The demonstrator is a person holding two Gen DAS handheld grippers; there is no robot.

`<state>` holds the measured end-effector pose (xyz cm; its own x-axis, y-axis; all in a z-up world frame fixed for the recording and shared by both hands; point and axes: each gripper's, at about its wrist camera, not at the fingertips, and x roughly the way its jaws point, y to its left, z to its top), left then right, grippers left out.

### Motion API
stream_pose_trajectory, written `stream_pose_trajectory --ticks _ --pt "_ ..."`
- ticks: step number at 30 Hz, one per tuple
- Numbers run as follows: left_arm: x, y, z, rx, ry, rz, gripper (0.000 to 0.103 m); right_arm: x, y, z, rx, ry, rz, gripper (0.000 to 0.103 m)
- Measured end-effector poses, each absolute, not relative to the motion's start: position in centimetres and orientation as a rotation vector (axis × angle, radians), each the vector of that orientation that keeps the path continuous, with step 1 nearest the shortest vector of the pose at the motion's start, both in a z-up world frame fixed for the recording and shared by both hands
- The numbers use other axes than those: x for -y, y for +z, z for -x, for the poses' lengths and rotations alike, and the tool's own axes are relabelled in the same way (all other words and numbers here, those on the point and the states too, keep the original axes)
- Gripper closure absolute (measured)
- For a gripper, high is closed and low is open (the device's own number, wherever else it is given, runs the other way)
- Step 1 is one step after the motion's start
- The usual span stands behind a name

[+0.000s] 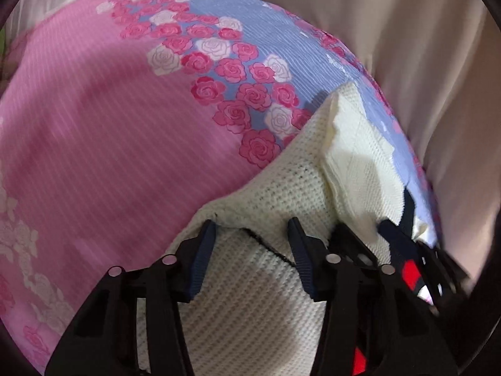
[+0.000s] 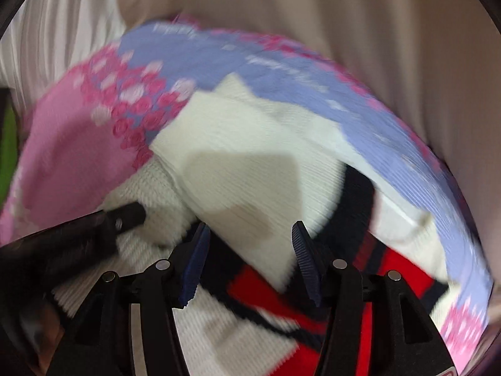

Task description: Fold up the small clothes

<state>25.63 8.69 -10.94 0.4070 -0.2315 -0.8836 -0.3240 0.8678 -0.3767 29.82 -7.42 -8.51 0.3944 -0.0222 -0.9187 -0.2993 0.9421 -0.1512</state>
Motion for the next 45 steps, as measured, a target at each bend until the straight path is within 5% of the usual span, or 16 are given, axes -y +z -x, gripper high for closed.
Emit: stream_pose_trajectory --ticks 3,5,12,21,24,26,30,32,35,36,41,45 --pt "-9.0 -11.0 -25.9 -1.163 0.072 0.595 0.057 6.4 -9.5 -30.3 -1.145 0.208 0.353 0.06" --pt "-9.0 -11.0 -26.1 -1.18 0.069 0.59 0.058 7.7 -8.4 -30.3 -1.124 0.199 0.292 0.097" --pt "-9.0 -10.6 -25.3 -1.176 0.031 0.623 0.057 26.4 -3.4 -24.0 -0.973 -0.077 -0.41 0.096" --pt "-4.7 -10.1 -23.8 -1.246 -0.066 0.76 0.046 37.1 -11.2 -12.6 -1.051 -0.29 -0.815 0.086" --pt "-5.5 -10.9 -24.6 -1.232 0.016 0.798 0.046 37.9 -10.9 -12.9 -0.997 -0.27 -0.883 0.057" --pt "-6.9 -10.9 -25.3 -1.201 0.07 0.808 0.049 38.5 -10.7 -13.2 -0.981 -0.28 -0.886 0.051" --pt "-7.9 -10.7 -26.9 -1.208 0.104 0.757 0.061 39.8 -11.3 -14.7 -0.969 -0.324 -0.905 0.051" --pt "-7.9 -11.0 -26.9 -1.232 0.114 0.735 0.076 40.1 -11.5 -15.0 -0.96 -0.335 -0.911 0.051" --pt "-7.4 -10.6 -27.3 -1.233 0.085 0.71 0.091 40.0 -11.6 -16.2 -0.975 -0.351 -0.878 0.074" --pt "-7.3 -10.0 -27.5 -1.22 0.078 0.719 0.092 39.8 -11.5 -17.0 -1.0 -0.341 -0.864 0.096" --pt "-8.6 -6.3 -27.7 -1.111 0.051 0.77 0.093 37.5 -2.4 -19.5 -0.828 -0.185 -0.744 0.096" --pt "-9.4 -8.8 -27.3 -1.159 0.096 0.739 0.093 36.1 4.1 -18.3 -0.638 -0.066 -0.647 0.096"
